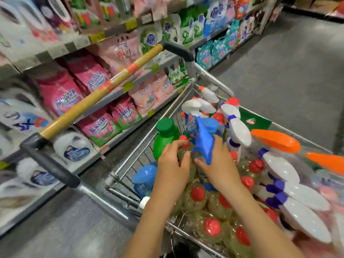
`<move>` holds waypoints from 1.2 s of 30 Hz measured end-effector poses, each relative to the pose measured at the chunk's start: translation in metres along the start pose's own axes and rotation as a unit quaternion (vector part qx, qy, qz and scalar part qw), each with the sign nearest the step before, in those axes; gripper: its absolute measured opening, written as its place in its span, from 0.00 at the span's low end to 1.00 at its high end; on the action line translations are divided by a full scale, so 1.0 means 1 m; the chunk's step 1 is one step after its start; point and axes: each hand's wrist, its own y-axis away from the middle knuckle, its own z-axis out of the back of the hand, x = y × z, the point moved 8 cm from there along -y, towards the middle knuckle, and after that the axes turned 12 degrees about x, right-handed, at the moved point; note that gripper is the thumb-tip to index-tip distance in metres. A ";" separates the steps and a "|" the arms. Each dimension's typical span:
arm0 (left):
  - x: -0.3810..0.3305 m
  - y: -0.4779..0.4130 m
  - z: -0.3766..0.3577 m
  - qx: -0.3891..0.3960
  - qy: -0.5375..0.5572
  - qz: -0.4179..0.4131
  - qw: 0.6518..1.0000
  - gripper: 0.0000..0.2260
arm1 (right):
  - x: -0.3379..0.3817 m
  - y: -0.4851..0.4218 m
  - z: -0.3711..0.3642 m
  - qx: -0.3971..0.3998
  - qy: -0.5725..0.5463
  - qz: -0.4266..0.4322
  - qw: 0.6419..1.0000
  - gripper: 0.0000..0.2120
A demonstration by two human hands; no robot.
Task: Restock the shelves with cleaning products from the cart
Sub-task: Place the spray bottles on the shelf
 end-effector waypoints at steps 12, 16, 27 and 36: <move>0.000 -0.020 -0.013 0.036 0.058 0.008 0.998 0.13 | 0.009 0.030 0.045 -0.157 -0.157 0.071 0.973 0.28; -0.013 -0.024 -0.026 0.106 0.216 0.032 0.970 0.15 | 0.012 0.051 0.070 -0.124 -0.361 0.110 0.918 0.28; -0.085 0.029 -0.107 0.317 0.267 -0.007 0.910 0.18 | -0.037 0.150 0.105 -0.160 -0.489 0.107 0.851 0.24; -0.156 0.116 -0.234 0.483 0.204 -0.058 0.850 0.17 | -0.119 0.297 0.143 -0.330 -0.487 0.048 0.807 0.25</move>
